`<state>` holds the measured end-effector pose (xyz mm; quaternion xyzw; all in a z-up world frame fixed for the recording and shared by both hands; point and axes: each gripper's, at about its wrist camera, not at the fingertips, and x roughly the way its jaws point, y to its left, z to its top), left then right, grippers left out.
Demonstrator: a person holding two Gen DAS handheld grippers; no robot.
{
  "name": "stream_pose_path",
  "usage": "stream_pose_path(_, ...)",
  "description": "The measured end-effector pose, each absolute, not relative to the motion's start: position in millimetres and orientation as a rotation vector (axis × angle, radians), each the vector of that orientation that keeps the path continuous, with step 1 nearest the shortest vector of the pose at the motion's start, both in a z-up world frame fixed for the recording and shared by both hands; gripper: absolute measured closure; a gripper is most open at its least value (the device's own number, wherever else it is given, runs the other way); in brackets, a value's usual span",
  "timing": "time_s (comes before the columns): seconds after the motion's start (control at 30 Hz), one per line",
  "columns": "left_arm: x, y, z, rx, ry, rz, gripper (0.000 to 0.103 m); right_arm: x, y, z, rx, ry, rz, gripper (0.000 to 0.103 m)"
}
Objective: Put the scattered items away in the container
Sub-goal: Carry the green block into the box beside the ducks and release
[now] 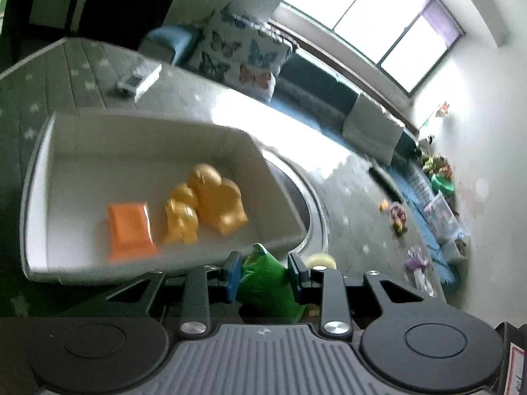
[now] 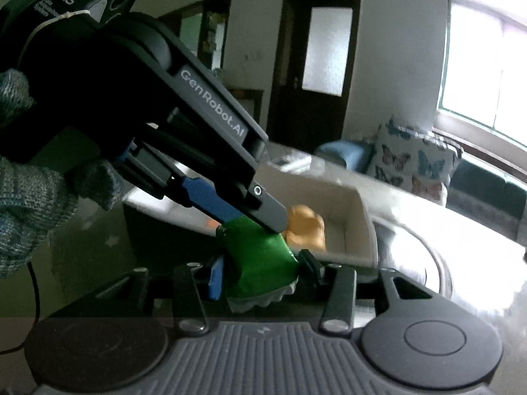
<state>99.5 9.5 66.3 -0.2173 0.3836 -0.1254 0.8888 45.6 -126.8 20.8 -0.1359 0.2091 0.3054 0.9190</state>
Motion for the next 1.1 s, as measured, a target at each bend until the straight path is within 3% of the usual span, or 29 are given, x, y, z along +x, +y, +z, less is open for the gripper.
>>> stream_pose_path(0.27,129.8,34.1,81.3,-0.461,0.736,-0.215,0.071,83.9,-92.4,32.4,-0.295,0.376,0.66,0.057)
stream_pose_path(1.1,183.6,61.9,36.3,-0.498,0.821,-0.142,0.071,142.2,-55.9,-7.9,-0.286,0.494,0.66,0.054)
